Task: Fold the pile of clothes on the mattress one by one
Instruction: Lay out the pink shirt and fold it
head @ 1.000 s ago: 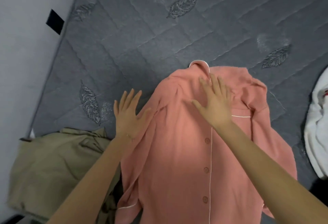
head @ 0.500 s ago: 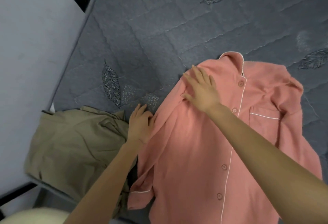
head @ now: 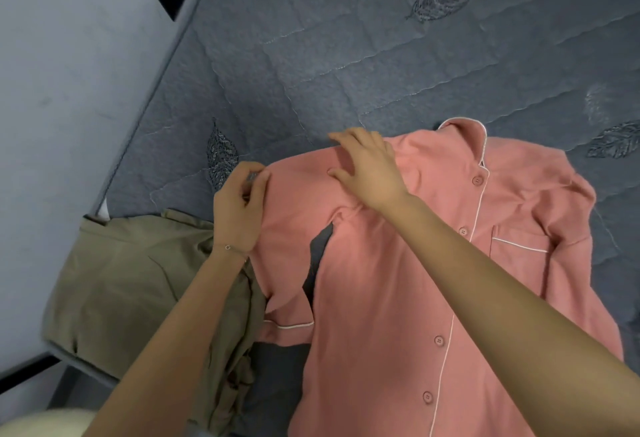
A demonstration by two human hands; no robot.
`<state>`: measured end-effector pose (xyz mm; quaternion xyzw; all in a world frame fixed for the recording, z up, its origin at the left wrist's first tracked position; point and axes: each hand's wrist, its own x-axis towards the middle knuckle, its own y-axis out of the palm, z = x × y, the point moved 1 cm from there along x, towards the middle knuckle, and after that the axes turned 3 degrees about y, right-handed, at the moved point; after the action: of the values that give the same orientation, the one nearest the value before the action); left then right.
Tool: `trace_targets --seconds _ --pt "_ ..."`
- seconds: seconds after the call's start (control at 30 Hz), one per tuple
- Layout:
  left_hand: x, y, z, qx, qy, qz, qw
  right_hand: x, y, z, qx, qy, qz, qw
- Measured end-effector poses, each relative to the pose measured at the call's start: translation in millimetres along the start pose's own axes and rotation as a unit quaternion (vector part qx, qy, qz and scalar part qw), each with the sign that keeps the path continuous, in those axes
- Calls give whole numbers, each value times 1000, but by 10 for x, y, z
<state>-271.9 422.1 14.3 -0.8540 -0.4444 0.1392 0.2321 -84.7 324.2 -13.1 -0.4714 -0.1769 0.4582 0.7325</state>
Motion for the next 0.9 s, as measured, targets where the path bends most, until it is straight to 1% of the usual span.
trace_targets --seconds 0.1,0.17,0.2,0.27,0.33,0.37,0.43,0.5,0.53,0.57,0.67,0.73,0.8,0.87,0.9 --pt "73 -81 -12 7 5 35 999 137 10 43 -31 -3 41 999" --pt "95 -128 19 9 7 53 999 227 11 68 -32 9 36 999" --pt "109 -155 53 0 0 67 998 263 -6 80 -9 22 24 999" --pt "146 -211 146 -41 -38 119 991 312 -67 79 77 58 -5 995" --pt "170 -254 268 -75 -107 204 970 360 -154 50 183 94 -21 978" --pt "163 -266 335 -71 -137 252 955 377 -200 33 226 107 -25 968" --pt "111 -280 460 -68 -185 341 919 415 -277 -1 277 129 -34 951" --pt "45 -279 514 -97 -222 386 890 441 -340 -56 305 155 -52 938" --pt "30 -287 505 -116 -221 384 889 448 -364 -89 312 164 -61 934" --pt "32 -304 467 -138 -210 365 897 454 -377 -126 316 170 -69 931" --pt "142 -457 245 -219 -169 256 926 455 -366 -219 318 183 -92 925" --pt "287 -653 105 -251 -133 207 936 460 -339 -241 320 185 -97 924" --pt "453 -857 39 -223 -88 188 952 474 -292 -224 323 180 -85 925" --pt "616 -985 84 -124 -52 154 979 501 -218 -181 308 171 -72 933" --pt "671 -999 153 -70 -44 128 988 510 -168 -162 282 171 -64 942"
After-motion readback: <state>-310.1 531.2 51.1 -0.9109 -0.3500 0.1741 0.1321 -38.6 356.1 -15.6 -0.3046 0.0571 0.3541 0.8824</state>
